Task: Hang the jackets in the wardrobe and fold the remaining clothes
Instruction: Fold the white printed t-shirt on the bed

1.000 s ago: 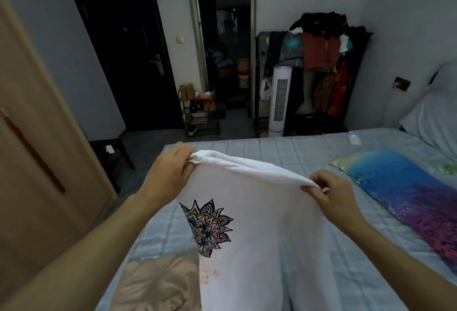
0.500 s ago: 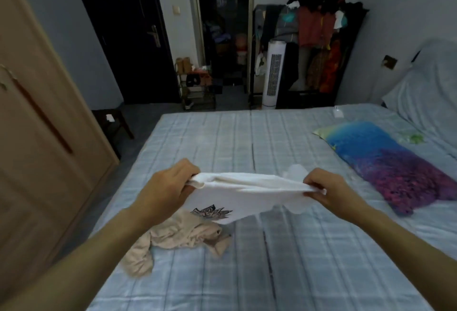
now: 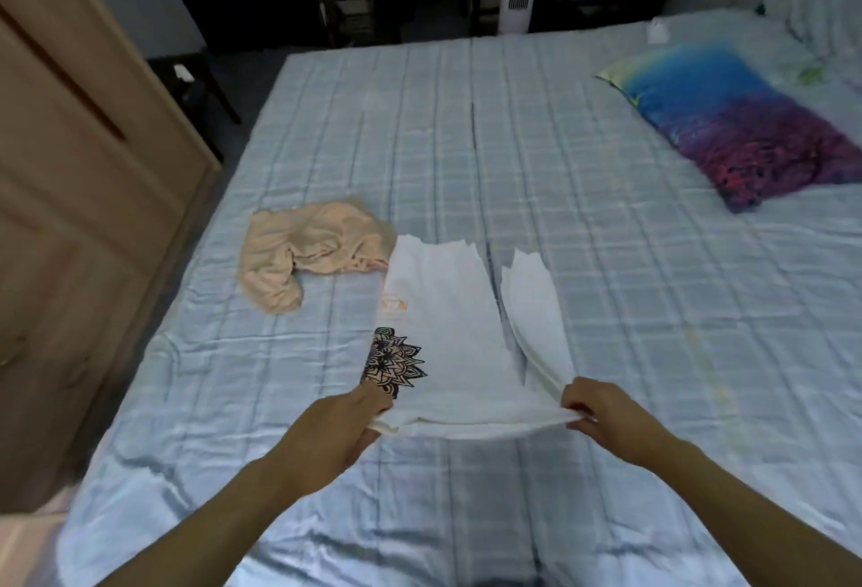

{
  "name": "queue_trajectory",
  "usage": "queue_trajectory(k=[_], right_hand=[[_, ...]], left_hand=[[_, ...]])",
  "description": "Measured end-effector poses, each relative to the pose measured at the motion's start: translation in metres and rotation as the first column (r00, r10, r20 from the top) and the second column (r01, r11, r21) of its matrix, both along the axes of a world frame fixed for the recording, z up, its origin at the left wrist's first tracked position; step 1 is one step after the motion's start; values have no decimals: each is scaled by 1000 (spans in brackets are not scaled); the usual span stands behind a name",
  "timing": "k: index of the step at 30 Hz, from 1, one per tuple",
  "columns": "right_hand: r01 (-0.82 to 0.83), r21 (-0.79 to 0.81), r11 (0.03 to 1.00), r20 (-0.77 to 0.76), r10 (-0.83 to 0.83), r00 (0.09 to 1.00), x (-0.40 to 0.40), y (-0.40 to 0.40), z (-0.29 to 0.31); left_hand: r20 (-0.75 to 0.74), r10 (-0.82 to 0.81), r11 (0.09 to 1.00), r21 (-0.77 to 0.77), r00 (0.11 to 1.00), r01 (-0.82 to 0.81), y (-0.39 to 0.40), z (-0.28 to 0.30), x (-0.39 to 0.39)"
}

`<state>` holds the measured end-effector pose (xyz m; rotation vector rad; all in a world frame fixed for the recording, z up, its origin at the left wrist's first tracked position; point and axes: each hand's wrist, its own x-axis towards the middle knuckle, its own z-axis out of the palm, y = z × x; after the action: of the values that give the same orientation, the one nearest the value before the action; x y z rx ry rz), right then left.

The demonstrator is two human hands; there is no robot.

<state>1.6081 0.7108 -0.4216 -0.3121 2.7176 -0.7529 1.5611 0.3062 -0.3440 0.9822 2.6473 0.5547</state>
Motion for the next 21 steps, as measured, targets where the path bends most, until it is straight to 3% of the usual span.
queue_trajectory(k=[5,9,14,18,21], right_hand=[[9,99,995,54,-15,998,67,-25,-36],[36,239,970,87,-59,994,118,-52,-93],[112,300,947,148,-162,975,159,-79,-152],[51,280,959,324,-145,935,180,-95,-152],[195,248,949,282,-263,923,178,-96,-144]], left_hand=[[-37,-190,975,-127,981,184,-19,-38,61],[-9,-297,884,-380,955,272,-28,-108,116],[83,-104,906,-404,991,129,-42,-194,172],[248,39,889,-450,968,80,-55,-203,203],[317,69,919,-389,946,64,-58,-196,182]])
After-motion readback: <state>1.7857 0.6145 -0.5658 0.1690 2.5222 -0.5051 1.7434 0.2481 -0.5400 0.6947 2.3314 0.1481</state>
